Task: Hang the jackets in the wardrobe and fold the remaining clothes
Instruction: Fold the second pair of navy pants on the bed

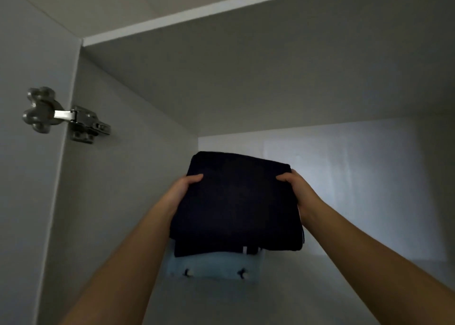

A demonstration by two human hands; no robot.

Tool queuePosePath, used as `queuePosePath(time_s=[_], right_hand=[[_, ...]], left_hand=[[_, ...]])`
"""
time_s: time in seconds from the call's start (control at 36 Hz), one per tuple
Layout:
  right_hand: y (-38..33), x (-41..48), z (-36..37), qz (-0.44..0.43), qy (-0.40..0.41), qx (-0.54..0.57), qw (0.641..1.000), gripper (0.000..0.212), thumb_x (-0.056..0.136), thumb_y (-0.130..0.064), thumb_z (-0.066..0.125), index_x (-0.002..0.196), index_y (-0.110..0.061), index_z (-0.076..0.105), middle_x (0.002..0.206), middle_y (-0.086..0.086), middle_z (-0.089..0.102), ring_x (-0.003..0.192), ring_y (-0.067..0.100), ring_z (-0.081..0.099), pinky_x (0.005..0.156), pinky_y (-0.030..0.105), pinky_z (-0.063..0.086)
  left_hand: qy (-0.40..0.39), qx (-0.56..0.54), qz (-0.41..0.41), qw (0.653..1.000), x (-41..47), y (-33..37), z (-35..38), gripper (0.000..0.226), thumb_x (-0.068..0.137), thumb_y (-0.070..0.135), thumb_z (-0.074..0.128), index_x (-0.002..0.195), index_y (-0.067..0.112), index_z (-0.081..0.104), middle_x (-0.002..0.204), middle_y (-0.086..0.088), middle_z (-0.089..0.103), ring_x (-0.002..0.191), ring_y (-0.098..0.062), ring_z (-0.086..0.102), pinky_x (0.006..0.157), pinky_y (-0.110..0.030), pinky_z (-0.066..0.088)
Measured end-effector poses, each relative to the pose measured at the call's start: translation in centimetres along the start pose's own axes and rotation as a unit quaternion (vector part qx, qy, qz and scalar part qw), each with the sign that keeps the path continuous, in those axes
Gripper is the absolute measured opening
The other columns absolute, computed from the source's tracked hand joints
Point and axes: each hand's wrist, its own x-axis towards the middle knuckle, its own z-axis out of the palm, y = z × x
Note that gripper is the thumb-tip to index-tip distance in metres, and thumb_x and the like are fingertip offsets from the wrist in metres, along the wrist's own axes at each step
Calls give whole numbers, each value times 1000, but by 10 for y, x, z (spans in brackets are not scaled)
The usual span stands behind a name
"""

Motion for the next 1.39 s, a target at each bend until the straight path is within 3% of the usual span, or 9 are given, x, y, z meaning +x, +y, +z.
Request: queuePosePath(time_s=[0.47,0.64,0.81,0.89,1.0,1.14,1.25,1.31,1.39], right_hand=[[97,155,-15,19,6,23,1000,64,89,-3,52,143,-30,33,118,14,57,97,31,62,54,33,56],[125,188,-3,29,-3,40,999,55,89,-2,51,139,-23,41,116,17,58,95,32,63,57,36,56],[151,180,-14,157,21,-93,983,40,89,-7,53,129,-1,50,121,28,59,93,35,60,70,40,54],[151,182,-16,125,18,-104,987,39,90,-4,51,129,-1,49,122,28,57,101,38,60,82,45,52],[147,191,-14,55,3,-84,995,51,90,0,51,137,-17,39,118,17,56,99,33,60,79,42,55],[169,190,-20,105,32,-169,979,48,89,4,49,135,-5,38,103,18,56,78,28,58,64,35,52],[157,193,-18,101,11,-224,969,62,90,-1,51,146,-11,26,109,12,52,78,22,56,57,29,50],[148,198,-17,43,-9,-336,941,80,90,-12,55,152,-22,6,139,14,39,105,26,53,77,32,53],[140,210,-11,-150,-55,-583,797,85,90,-36,56,152,-31,-1,161,4,4,147,27,8,117,50,18]], left_hand=[[44,72,-62,995,171,-56,-55,32,93,15,55,122,3,57,99,-16,66,84,-30,62,73,-36,51],[87,198,-27,976,214,-63,-82,41,95,12,51,135,4,47,118,-15,60,103,-32,59,97,-38,44],[57,403,-81,910,213,-98,-88,38,93,4,51,131,-1,50,119,-16,60,91,-25,57,81,-27,44],[63,396,-78,913,214,-102,-89,37,93,5,52,130,0,51,106,-11,63,80,-19,58,70,-24,45],[96,361,-47,927,222,-94,-93,44,93,7,54,136,2,47,132,-18,54,109,-31,57,96,-32,42],[81,549,-87,827,216,-104,-79,36,96,7,46,131,-1,49,138,-17,49,106,-22,52,68,-23,38],[93,637,-42,764,216,-100,-74,46,96,11,46,140,-3,38,144,-18,43,127,-27,47,98,-25,36],[124,652,52,746,218,-98,-71,60,88,10,54,143,3,31,143,-19,40,128,-32,44,105,-35,38],[104,695,217,677,223,-98,-57,73,90,23,54,151,20,15,158,-9,14,145,-28,15,115,-47,23]])
